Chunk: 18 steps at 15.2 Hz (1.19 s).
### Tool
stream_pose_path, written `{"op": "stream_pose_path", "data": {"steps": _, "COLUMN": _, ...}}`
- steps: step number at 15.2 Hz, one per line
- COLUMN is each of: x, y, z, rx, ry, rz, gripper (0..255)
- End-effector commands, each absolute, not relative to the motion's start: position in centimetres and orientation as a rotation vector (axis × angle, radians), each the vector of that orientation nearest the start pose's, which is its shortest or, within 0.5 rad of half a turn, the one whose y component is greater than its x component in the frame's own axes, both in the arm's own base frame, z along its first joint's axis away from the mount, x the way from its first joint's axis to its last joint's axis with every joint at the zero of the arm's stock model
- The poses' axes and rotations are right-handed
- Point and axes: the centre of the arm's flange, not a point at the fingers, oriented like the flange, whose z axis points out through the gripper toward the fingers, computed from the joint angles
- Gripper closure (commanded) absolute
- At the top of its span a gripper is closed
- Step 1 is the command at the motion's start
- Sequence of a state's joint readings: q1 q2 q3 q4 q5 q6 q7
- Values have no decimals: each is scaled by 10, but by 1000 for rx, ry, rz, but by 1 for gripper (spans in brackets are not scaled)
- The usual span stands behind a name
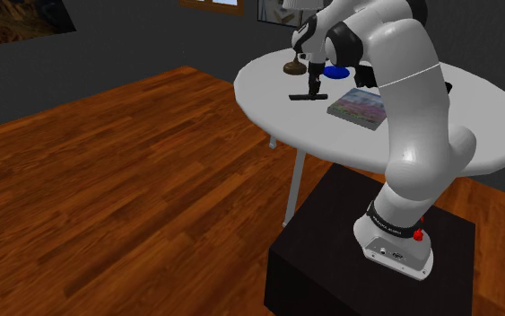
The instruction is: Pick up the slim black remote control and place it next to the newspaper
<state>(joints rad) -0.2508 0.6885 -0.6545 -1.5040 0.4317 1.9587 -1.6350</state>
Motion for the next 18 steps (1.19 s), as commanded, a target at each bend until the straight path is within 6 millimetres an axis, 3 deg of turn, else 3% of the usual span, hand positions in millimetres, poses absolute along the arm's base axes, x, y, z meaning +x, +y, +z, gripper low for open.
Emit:
{"op": "stream_pose_path", "data": {"steps": 1, "x": 506, "y": -475, "z": 315, "rx": -2910, "ry": -968, "rz": 54, "gripper": 255}}
{"op": "stream_pose_path", "data": {"steps": 9, "x": 506, "y": -475, "z": 315, "rx": -2910, "ry": -968, "rz": 54, "gripper": 255}}
{"op": "stream_pose_path", "data": {"steps": 18, "x": 506, "y": -475, "z": 362, "rx": -2910, "ry": -968, "rz": 54, "gripper": 255}}
